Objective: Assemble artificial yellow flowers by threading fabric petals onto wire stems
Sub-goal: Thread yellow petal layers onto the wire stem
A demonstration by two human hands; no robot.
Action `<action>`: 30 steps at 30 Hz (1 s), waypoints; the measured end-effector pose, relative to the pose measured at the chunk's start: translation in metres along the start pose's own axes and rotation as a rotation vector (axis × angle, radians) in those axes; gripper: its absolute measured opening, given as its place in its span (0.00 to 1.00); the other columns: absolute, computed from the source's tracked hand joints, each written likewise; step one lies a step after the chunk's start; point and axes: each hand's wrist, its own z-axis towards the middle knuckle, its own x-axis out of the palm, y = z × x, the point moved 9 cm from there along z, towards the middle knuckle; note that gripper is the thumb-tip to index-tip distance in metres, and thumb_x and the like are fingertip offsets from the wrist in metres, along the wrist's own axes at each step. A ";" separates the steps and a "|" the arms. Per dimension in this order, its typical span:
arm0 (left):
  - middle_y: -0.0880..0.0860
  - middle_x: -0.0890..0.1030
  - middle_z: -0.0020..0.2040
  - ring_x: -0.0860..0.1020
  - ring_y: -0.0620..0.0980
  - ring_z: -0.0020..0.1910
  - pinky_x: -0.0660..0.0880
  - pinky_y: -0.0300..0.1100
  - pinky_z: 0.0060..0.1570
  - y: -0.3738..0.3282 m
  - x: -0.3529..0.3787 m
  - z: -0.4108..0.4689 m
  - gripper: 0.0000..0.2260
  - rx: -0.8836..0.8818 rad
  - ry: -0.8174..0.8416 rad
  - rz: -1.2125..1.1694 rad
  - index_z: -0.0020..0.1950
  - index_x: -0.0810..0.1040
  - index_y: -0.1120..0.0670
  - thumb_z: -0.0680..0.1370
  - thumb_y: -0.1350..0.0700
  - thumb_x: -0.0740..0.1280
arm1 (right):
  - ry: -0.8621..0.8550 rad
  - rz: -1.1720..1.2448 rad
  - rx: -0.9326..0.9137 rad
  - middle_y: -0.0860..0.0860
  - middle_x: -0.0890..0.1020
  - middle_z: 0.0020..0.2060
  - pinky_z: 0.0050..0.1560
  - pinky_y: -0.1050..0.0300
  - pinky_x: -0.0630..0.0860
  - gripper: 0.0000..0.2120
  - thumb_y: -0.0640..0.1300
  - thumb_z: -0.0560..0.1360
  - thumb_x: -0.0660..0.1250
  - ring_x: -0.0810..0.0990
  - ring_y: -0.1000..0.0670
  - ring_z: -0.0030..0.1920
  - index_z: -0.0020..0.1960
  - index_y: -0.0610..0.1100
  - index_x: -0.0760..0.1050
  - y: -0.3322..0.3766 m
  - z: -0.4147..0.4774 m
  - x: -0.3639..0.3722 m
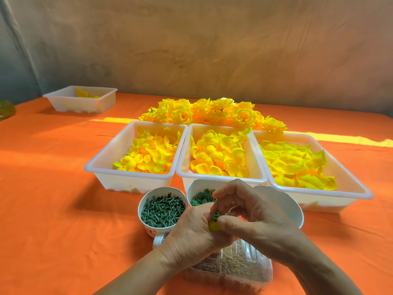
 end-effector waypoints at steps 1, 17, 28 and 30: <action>0.47 0.78 0.34 0.74 0.40 0.34 0.74 0.41 0.35 0.000 0.000 0.000 0.06 -0.005 -0.006 0.006 0.43 0.80 0.49 0.69 0.49 0.71 | -0.005 0.004 -0.010 0.51 0.84 0.44 0.51 0.51 0.78 0.13 0.46 0.67 0.70 0.81 0.49 0.45 0.51 0.56 0.77 0.001 0.000 0.000; 0.45 0.80 0.37 0.77 0.39 0.37 0.75 0.39 0.35 -0.001 -0.002 0.000 0.06 0.002 0.001 0.026 0.46 0.81 0.47 0.70 0.49 0.71 | -0.156 -0.304 -0.051 0.58 0.80 0.41 0.44 0.61 0.76 0.06 0.55 0.68 0.69 0.79 0.55 0.41 0.43 0.55 0.80 0.001 -0.004 -0.008; 0.52 0.80 0.41 0.79 0.48 0.39 0.79 0.54 0.40 -0.004 -0.004 -0.001 0.08 0.012 -0.015 0.078 0.46 0.79 0.50 0.70 0.49 0.71 | -0.172 -0.417 -0.096 0.59 0.79 0.43 0.45 0.70 0.71 0.02 0.52 0.70 0.69 0.79 0.56 0.46 0.41 0.56 0.79 0.005 -0.006 -0.007; 0.53 0.80 0.41 0.80 0.52 0.41 0.78 0.57 0.41 -0.005 -0.006 -0.002 0.09 0.006 -0.041 0.118 0.45 0.78 0.50 0.69 0.49 0.71 | -0.175 -0.418 -0.094 0.59 0.78 0.44 0.47 0.68 0.71 0.01 0.53 0.70 0.69 0.79 0.55 0.47 0.40 0.57 0.78 0.004 -0.006 -0.007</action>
